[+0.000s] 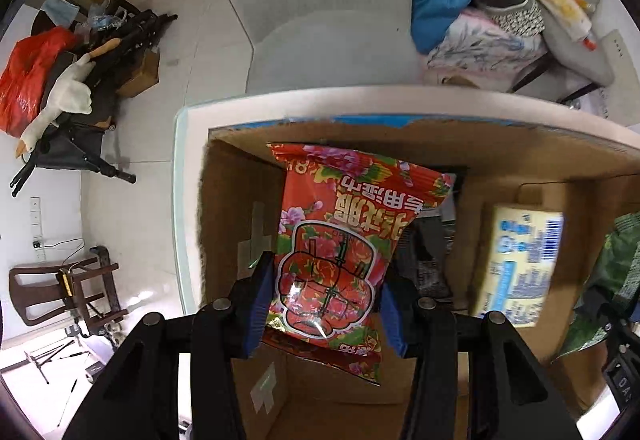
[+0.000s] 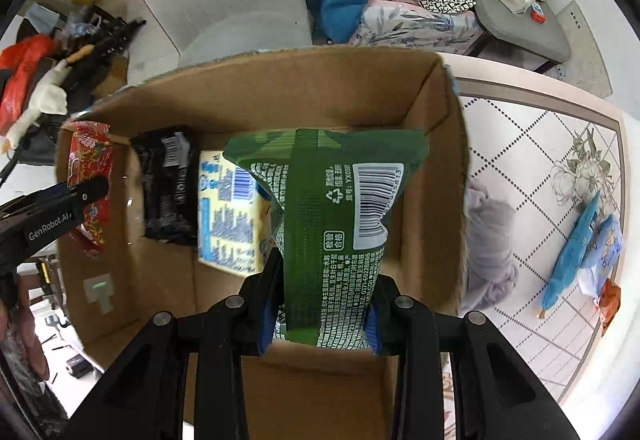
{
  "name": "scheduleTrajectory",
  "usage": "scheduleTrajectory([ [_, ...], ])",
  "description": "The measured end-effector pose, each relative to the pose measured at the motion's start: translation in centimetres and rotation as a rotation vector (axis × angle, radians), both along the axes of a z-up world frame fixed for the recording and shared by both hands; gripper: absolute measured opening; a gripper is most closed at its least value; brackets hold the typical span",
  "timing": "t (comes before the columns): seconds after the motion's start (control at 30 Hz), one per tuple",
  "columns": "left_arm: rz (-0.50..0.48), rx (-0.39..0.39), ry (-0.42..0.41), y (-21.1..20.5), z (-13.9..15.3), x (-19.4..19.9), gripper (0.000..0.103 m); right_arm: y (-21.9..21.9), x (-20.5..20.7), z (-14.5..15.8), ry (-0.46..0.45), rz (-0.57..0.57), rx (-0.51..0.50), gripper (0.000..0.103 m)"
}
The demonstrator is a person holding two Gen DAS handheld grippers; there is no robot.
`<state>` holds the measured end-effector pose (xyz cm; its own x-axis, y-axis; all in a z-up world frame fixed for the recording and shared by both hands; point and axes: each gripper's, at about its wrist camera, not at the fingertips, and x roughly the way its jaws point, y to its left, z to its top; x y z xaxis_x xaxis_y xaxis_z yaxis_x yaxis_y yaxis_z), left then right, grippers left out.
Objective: Organize soft objects
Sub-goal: 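Carry both bags into the box and release them beside the others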
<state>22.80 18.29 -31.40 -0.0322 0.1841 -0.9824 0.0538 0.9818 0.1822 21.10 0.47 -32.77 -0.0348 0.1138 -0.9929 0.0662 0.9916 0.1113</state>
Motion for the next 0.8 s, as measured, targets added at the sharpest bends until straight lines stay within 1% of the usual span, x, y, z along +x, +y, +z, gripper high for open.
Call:
scheduleTrajectory([
  [0.17,-0.013,0.017,0.049,-0.2,-1.4,0.0,0.047,0.6,1.0,-1.2,0.004,0.022,-0.037,0.037],
  [0.27,0.000,0.032,0.042,-0.1,-1.1,0.0,0.048,1.3,1.4,-1.5,0.007,0.047,-0.056,0.039],
  [0.3,0.010,0.021,0.036,0.1,-0.9,0.0,0.048,1.5,1.4,-1.5,0.008,0.049,-0.055,0.041],
  [0.33,0.021,0.005,0.029,0.2,-0.5,0.0,0.048,1.6,1.5,-1.5,0.009,0.049,-0.056,0.048],
  [0.37,0.030,-0.005,0.023,0.4,-0.2,0.0,0.049,1.7,1.5,-1.3,0.008,0.049,-0.055,0.057],
  [0.43,0.032,-0.019,0.011,0.3,0.6,0.0,0.049,1.9,1.5,-0.9,-0.006,0.044,-0.060,0.066],
  [0.63,0.044,-0.057,-0.044,0.7,3.6,-1.1,0.049,1.9,0.6,0.9,-0.018,0.032,-0.024,0.066],
  [0.77,0.036,-0.085,-0.103,0.3,6.2,-3.3,0.057,1.9,-1.1,3.0,-0.042,0.035,-0.026,0.068],
  [0.8,0.034,-0.093,-0.119,0.3,6.9,-4.0,0.057,1.8,-1.6,3.4,-0.049,0.033,-0.024,0.068],
])
